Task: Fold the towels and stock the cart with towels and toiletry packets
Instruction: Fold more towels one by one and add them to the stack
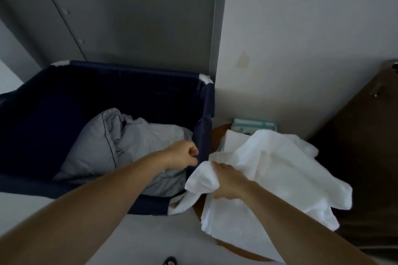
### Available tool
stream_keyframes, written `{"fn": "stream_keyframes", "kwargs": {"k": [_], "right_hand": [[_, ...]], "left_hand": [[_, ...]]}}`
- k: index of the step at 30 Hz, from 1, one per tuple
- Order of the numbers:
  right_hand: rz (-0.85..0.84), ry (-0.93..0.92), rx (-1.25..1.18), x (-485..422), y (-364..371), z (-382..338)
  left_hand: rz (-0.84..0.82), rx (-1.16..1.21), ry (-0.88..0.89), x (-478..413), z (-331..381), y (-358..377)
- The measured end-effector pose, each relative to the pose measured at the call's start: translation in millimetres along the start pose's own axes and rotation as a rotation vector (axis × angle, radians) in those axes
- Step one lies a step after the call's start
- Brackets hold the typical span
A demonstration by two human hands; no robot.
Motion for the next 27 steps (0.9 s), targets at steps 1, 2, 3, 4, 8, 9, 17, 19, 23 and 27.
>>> {"fn": "stream_keyframes", "kwargs": {"k": [1,2,3,4,8,9,17,19,23,27], "right_hand": [[0.011,0.014,0.043,-3.4,6.8,2.7],[0.027,0.028,0.05,-5.3,8.6,4.4],[0.041,0.046,0.01,-4.5,3.8,5.7],[0.061,0.065,-0.077,-1.9,-7.9,6.7],[0.284,0.081,-0.682,38.7,-117.6,10.7],[0.339,0.042,-0.86,58.3,-149.5,11.6],[0.803,-0.048,-1.05,190.0,-304.3,67.6],[0.887,-0.001,-1.035,209.7,-316.3,88.5],[1.009,-0.017,-0.967,245.1,-330.6,106.9],[1.023,-0.188,-1.008,274.4,-349.7,108.4]], "left_hand": [[-0.02,-0.003,-0.013,0.6,-6.0,4.5],[-0.043,-0.01,-0.023,0.6,-10.0,7.7],[-0.07,-0.02,-0.032,0.7,-10.7,9.1],[-0.095,-0.026,-0.04,0.7,-8.9,8.3],[-0.206,-0.067,0.015,4.9,25.1,-8.6],[-0.219,-0.04,0.07,6.5,44.0,-15.1],[0.048,0.474,0.552,27.1,242.5,-90.1],[0.108,0.338,0.594,31.5,273.0,-94.2],[0.25,0.184,0.68,42.1,322.0,-97.3],[0.295,0.246,0.717,53.0,359.5,-108.2]]}}
Point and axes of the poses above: each hand's wrist, its own x-axis away from the middle knuckle, its own y-axis out of the palm, z = x × y, the point moved 8 cm from there along -x, towards the middle knuckle, and after that the axes turned 5 degrees about y, right-handed, at the moved point
